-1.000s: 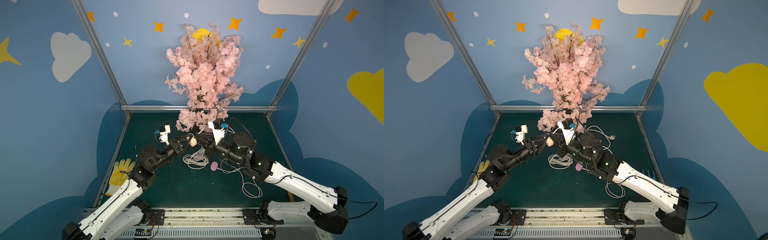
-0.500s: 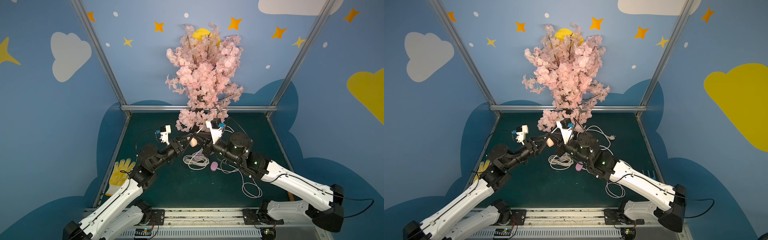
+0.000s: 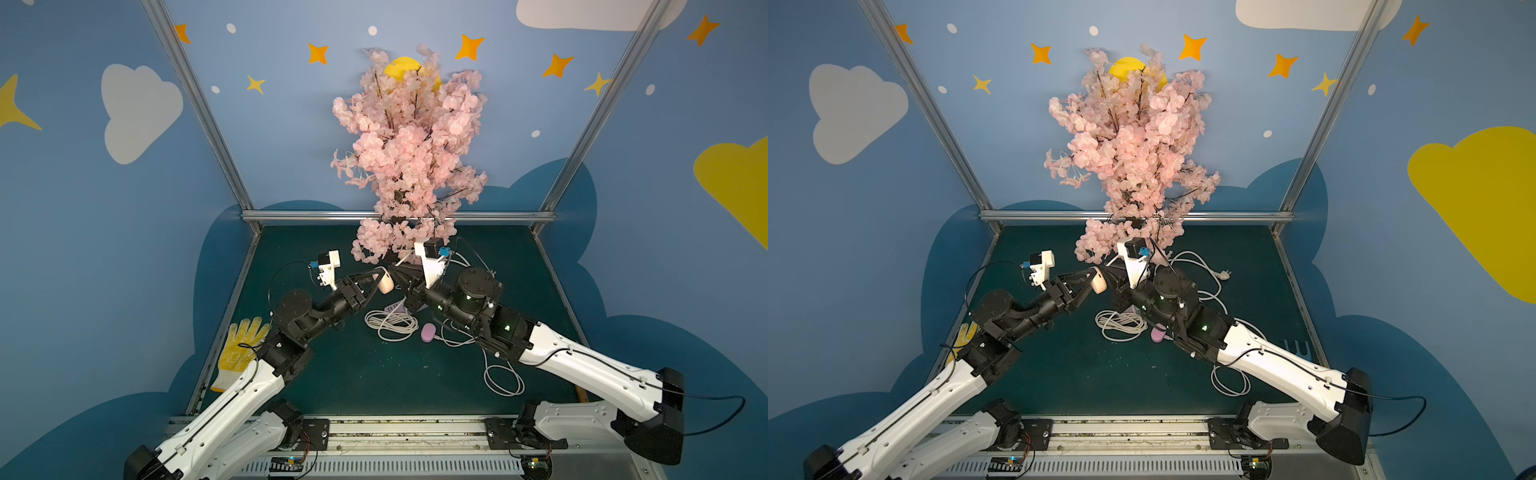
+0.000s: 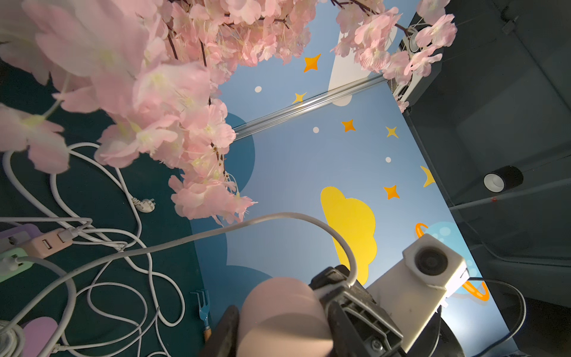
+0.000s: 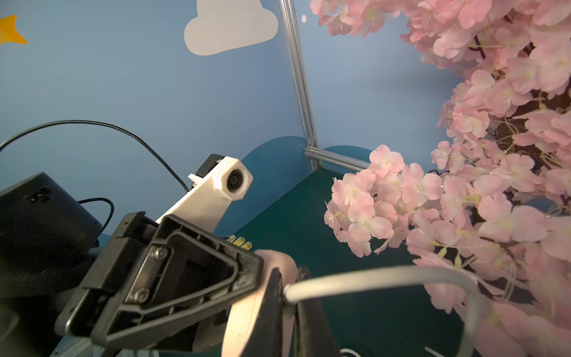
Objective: Charge the bluetooth headset
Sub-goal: Insert the charging cable into the bluetooth headset.
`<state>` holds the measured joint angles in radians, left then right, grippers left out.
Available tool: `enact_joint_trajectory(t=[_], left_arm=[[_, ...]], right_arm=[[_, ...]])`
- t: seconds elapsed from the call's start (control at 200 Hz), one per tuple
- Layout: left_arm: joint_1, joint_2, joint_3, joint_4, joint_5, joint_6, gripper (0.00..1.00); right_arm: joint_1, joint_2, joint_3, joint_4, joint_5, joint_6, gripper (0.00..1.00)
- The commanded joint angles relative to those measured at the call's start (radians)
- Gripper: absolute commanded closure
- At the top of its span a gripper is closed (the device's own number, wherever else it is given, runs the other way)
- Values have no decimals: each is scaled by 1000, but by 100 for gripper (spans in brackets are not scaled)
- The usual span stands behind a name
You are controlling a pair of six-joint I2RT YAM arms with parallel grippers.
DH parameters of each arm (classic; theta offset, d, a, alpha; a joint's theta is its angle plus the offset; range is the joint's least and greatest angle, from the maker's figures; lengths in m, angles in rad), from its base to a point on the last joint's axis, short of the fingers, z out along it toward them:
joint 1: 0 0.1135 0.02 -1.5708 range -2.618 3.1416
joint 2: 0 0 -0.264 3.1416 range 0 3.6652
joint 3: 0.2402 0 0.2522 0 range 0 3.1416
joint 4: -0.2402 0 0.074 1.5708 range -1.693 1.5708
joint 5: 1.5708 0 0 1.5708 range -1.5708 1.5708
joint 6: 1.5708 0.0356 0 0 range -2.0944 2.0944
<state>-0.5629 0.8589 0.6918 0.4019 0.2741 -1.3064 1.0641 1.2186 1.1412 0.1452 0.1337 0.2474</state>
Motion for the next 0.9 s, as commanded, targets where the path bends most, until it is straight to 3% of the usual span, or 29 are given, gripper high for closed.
enact_joint_trajectory(t=[0.0, 0.406, 0.896], left_arm=[[2, -10, 3, 33, 7, 6, 97], [6, -9, 0, 1, -2, 33, 97], [5, -2, 9, 4, 1, 33, 97]], right_arm=[[5, -3, 0, 45, -7, 17, 100], [6, -59, 1, 25, -8, 0, 100], [15, -1, -17, 46, -40, 77, 100]])
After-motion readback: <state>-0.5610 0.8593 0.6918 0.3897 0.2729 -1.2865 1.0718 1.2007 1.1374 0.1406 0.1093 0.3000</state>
